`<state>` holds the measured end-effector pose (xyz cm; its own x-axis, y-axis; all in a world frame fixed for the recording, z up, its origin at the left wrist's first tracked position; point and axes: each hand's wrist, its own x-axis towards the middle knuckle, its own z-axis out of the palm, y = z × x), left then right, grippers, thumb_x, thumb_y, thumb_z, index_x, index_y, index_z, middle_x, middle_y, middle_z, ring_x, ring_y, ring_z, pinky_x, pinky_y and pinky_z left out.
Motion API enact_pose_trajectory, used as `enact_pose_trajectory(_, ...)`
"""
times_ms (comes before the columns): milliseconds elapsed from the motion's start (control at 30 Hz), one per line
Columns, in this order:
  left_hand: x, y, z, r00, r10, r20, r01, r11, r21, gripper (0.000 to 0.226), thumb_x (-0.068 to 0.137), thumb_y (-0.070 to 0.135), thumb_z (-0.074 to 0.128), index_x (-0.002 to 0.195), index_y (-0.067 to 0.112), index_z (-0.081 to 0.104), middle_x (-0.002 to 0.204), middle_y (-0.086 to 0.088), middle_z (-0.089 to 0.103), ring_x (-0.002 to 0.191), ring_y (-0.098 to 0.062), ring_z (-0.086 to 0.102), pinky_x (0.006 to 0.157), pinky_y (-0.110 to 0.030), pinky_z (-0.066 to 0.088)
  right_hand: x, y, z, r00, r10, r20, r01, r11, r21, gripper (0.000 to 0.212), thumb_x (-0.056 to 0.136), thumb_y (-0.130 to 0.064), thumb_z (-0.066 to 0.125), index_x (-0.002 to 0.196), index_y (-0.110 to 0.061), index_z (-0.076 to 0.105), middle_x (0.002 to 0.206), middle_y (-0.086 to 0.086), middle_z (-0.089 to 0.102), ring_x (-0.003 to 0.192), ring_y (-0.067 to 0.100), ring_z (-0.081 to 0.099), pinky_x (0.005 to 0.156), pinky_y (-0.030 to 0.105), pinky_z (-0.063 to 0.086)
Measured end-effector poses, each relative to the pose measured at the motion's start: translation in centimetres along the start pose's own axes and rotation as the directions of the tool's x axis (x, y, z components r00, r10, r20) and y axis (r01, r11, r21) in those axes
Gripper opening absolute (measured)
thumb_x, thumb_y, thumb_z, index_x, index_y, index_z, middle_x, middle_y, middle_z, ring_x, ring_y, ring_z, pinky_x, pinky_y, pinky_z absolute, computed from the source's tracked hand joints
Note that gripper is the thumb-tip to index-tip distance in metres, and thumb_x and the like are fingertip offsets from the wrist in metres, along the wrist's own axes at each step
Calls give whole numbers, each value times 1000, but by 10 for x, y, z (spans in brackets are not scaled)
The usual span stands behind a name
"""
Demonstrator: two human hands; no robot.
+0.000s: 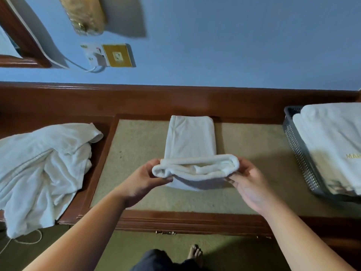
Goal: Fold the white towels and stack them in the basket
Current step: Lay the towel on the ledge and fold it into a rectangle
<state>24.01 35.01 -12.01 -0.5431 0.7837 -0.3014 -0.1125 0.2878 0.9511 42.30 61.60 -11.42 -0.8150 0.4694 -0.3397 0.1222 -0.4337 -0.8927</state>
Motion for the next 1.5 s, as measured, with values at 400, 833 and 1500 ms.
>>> enact_pose_trajectory(400, 161, -4, -36, 885, -205, -417, 262, 962, 82, 46, 92, 69, 63, 93, 25, 78, 94, 0, 77, 97, -21, 73, 85, -42, 62, 165, 5, 5, 976, -26, -215, -90, 855, -511, 36, 100, -39, 68, 88, -6, 65, 74, 11, 63, 67, 17, 55, 62, 33, 41)
enact_pose_trajectory(833, 362, -50, -71, 752, -219, -621, 351, 931, 98, 53, 95, 66, 56, 100, 15, 66, 89, 3, 68, 87, -22, 67, 72, -34, 48, 382, 33, -7, 912, -30, -410, -255, 742, -621, 35, 101, -42, 57, 93, -11, 69, 94, 11, 72, 88, 32, 70, 84, 48, 58)
enact_pose_trajectory(1500, 326, -109, -6, 958, 12, -287, 245, 483, 841, 71, 100, 75, 10, 162, 48, -11, 171, 5, -24, 157, -20, -25, 128, -50, -9, 342, 110, 19, 990, -131, 42, 26, -122, -992, 67, 106, -53, 24, 165, -40, -7, 171, 4, -23, 158, 26, -20, 127, 41, -13)
